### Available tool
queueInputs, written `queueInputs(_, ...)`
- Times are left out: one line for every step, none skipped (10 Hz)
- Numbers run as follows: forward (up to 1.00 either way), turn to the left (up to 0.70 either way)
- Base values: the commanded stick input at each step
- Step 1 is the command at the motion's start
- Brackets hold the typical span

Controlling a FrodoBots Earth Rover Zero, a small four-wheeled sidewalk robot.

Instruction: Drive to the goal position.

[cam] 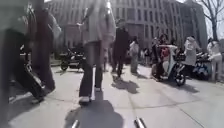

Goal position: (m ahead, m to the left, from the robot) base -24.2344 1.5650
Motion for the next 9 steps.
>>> queueInputs(0.85,0.01)
queueInputs(0.85,0.01)
queueInputs(0.85,0.01)
queueInputs(0.85,0.01)
queueInputs(0.85,0.01)
queueInputs(0.85,0.01)
queueInputs(0.85,0.01)
queueInputs(0.85,0.01)
queueInputs(0.85,0.01)
